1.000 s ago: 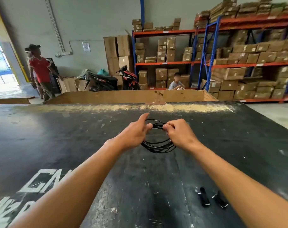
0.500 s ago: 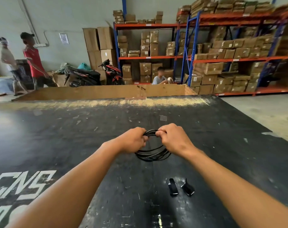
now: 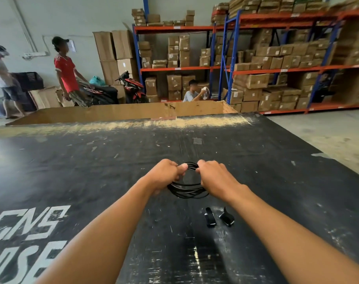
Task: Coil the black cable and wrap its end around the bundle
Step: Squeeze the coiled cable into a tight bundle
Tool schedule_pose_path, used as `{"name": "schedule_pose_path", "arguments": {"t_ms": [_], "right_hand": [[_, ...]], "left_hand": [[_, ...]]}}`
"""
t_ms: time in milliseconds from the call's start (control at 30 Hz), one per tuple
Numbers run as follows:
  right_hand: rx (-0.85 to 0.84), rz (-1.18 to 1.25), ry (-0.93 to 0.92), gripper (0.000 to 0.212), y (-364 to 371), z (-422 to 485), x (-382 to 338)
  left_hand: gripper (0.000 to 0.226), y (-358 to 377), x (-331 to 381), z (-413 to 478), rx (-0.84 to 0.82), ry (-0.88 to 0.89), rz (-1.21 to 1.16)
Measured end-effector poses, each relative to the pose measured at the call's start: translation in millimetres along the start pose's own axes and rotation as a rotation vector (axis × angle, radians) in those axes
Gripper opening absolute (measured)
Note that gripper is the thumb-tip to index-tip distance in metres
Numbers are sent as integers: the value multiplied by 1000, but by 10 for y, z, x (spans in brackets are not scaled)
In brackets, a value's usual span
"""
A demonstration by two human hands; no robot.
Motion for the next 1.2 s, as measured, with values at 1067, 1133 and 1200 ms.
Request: {"name": "schedule_pose_path", "arguments": {"t_ms": [1067, 1133, 1200], "right_hand": [[-52, 94, 237, 16, 539, -834, -101], [-51, 132, 289, 14, 512, -785, -20], [-58, 160, 318, 13, 527, -746, 67]], "left_hand": [[42, 469, -712, -577, -138, -260, -356], [42, 529, -690, -517, -144, -223, -321], [41, 600, -714, -451, -142, -181, -242]]}}
Point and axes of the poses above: each hand's wrist, its own z-axis towards the middle knuckle, its own y-axis out of the palm, x = y × z, the point moved 2 cm from there along z, towards the middle knuckle, and after that the axes turned 2 degrees about x, right-handed, at the moved point
